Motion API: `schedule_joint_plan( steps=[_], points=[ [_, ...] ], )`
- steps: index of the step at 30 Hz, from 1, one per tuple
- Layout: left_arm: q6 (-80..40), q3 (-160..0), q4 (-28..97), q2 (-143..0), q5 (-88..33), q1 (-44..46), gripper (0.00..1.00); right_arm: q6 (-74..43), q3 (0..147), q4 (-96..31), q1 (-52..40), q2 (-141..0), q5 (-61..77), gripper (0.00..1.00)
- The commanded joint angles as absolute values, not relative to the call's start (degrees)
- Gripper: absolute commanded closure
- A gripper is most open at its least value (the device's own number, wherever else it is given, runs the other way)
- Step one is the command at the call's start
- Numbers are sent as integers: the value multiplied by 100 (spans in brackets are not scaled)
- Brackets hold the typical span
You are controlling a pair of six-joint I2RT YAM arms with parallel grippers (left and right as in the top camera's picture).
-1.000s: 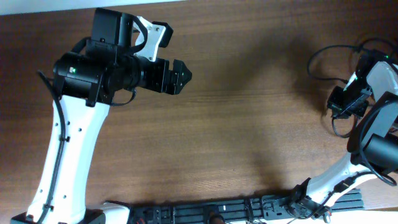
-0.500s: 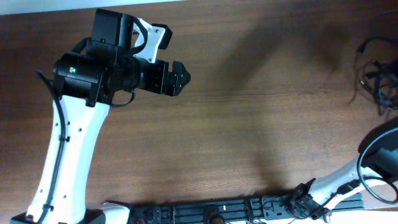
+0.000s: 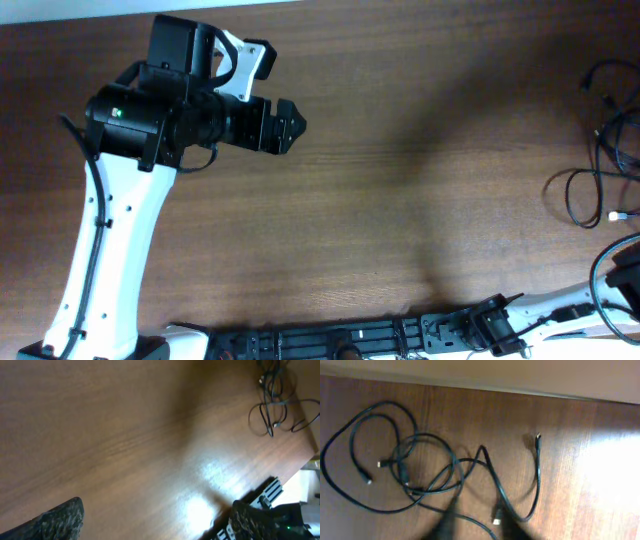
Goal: Untangle cables
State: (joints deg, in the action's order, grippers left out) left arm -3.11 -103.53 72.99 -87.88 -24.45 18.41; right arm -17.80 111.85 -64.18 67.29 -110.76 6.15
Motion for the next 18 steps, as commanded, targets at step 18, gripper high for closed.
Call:
schedule_joint_plan(
  steps=[18],
  points=[
    [-447, -10429, 7297, -8816, -2477, 1848, 10, -377, 10862, -7634, 3739, -11039, 1463, 18]
  ],
)
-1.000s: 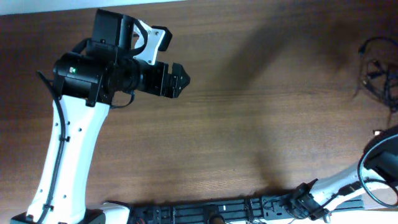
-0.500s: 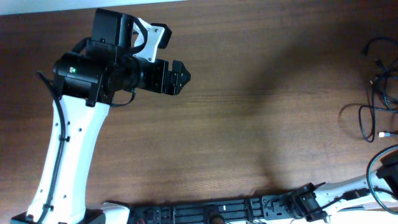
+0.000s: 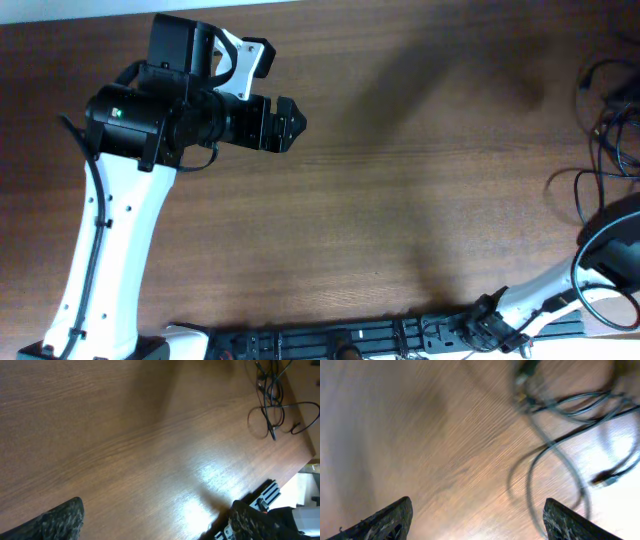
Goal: Untangle cables
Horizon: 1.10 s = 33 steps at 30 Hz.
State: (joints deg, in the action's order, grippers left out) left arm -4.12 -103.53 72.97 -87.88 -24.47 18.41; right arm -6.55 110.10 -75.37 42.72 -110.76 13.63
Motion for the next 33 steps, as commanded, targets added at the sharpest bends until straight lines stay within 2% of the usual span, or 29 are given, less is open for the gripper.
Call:
schedule_joint_plan(
  steps=[1, 4, 6, 8, 11, 15, 19, 22, 25, 29, 33],
  points=[
    [-447, -10429, 7286, -8816, -2434, 1848, 13, -154, 10862, -7690, 3483, -11039, 1531, 18],
    [-469, -10431, 7271, -8783, -2073, 1833, 29, 307, 10864, -7797, 2652, -11019, 1542, 23],
    [-698, -10431, 7293, -8689, -1459, 1833, 31, 368, 10864, -7839, 2104, -11008, 1546, 24],
    [-679, -10431, 7297, -8532, -1365, 1833, 34, 370, 10864, -7850, 1610, -10986, 1546, 25],
    [-657, -10412, 7352, -8097, -937, 1833, 42, 357, 10864, -7804, 910, -10892, 1525, 30],
    [-864, -9876, 7288, -7306, -309, 1833, 48, 200, 10864, -7703, 132, -10523, 1479, 30],
    [-1288, -8694, 6700, -6298, -60, 1833, 48, 25, 10862, -7703, -493, -10064, 1273, 30],
    [-1562, -7437, 6038, -5280, -16, 1833, 43, -248, 10770, -7690, -1028, -9677, 843, 30],
    [-1890, -6460, 5664, -4346, 228, 1833, 40, -635, 10453, -7570, -1625, -9135, 34, 30],
    [-2123, -5865, 5575, -3538, 327, 1833, 39, -851, 9627, -7279, -2176, -8184, -565, 30],
    [-2233, -5601, 5621, -3144, 458, 1833, 40, -1002, 7948, -6517, -2534, -6589, -563, 29]
  ],
)
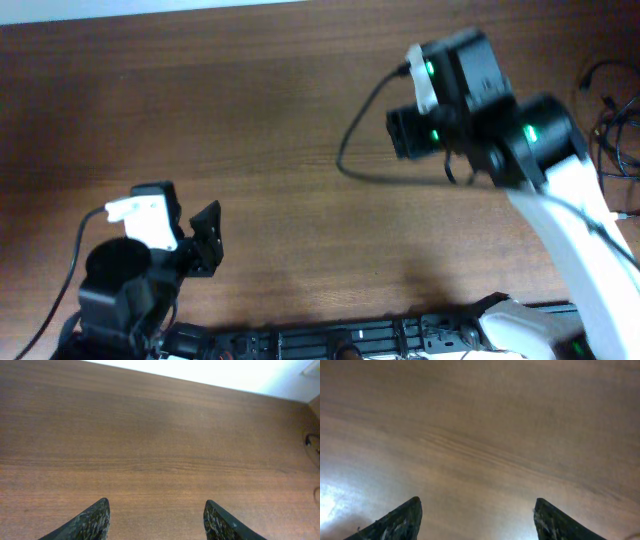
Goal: Untangle cables
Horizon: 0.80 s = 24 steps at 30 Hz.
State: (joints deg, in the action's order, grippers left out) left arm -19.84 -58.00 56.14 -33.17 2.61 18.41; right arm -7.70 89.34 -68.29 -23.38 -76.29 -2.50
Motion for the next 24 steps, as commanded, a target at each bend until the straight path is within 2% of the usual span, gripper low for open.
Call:
schedule_joint_plan(
  steps=[1, 7, 15, 16, 17, 21, 22, 24],
  points=[
    [-2300, -5557, 5627, -3127, 456, 1833, 40, -1026, 7721, -6431, -2567, -6342, -565, 29],
    [-2969, -5103, 5607, -3120, 648, 1833, 40, -1098, 6410, -5996, -2598, -4206, -613, 28],
    [-2978, -4958, 5618, -3114, 648, 1833, 43, -637, 6294, -6589, -2598, -2331, -635, 28],
    [-2978, -4958, 5618, -3114, 648, 1833, 43, -644, 6294, -6639, -2598, -2237, -646, 0],
    [-2978, -4958, 5618, -3114, 646, 1833, 42, -644, 6294, -6678, -2598, -2169, -637, 1],
    [-2978, -4958, 5570, -3116, 622, 1833, 32, -646, 6294, -6855, -2598, -2110, -624, 1],
    [-3004, -4958, 5507, -3116, 624, 1833, 1, -644, 6294, -6873, -2598, -2110, -628, 1],
    [-3044, -4958, 5280, -3116, 475, 1833, 1, -644, 6294, -6882, -2598, -2110, -628, 1]
  ],
)
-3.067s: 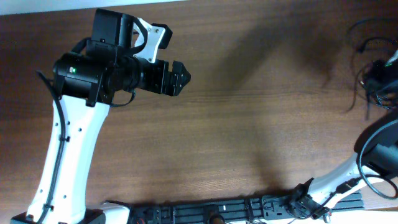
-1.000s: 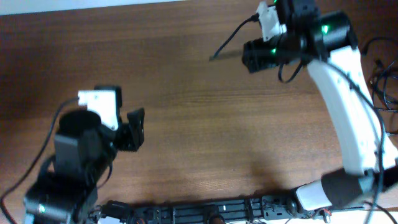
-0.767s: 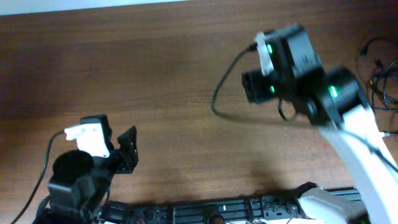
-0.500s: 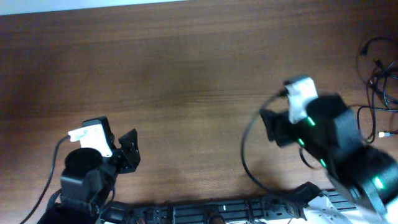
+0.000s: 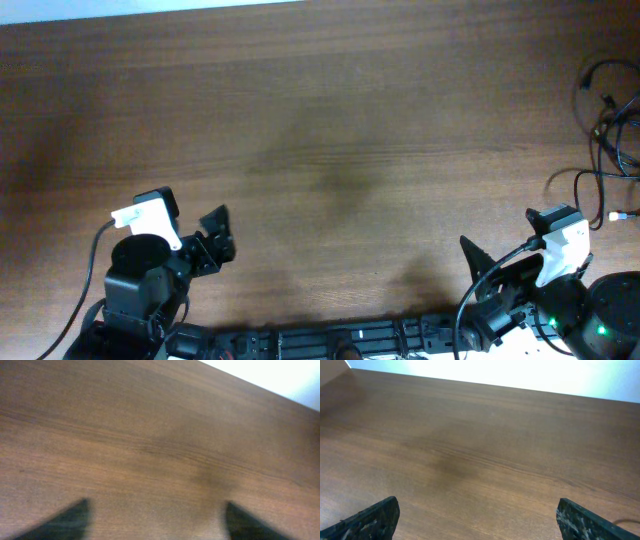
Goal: Untangle cables
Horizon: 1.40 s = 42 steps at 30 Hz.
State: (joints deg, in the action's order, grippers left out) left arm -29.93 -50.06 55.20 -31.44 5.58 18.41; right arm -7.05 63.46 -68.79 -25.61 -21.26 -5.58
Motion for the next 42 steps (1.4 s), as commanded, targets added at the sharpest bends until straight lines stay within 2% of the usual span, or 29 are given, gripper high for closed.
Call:
schedule_joint_plan(
  steps=[1, 7, 16, 23, 28, 35, 39, 42],
  points=[
    [-3044, -4958, 5151, -3116, 333, 1833, 1, -644, 6294, -6882, -2598, -2110, -628, 1],
    [-3037, -4958, 4829, -3116, -659, 1833, 1, -644, 6294, -6882, -2598, -2110, -628, 1],
    [-2993, -4958, 5489, -3116, 639, 1833, 1, -646, 6294, -6882, -2598, -2110, -628, 1],
    [-2995, -4622, 5485, -2864, 2394, 1664, 1, -644, 6294, -6882, -2598, -2110, -628, 1],
    [-2731, -3826, 4466, -2123, 2383, 1052, 1, -644, 6294, -6882, -2598, -2110, -628, 1],
    [-679, -2390, 2239, -873, 1789, 897, 1, -644, 6294, -6882, -2598, -2110, -628, 1],
    [486, -1586, 797, -635, 878, 635, 1, -644, 6294, -6882, -2598, -2110, -628, 1],
    [733, -1111, 130, -534, 362, 443, 1, -644, 6294, -6882, -2598, -2110, -628, 1]
  ],
)
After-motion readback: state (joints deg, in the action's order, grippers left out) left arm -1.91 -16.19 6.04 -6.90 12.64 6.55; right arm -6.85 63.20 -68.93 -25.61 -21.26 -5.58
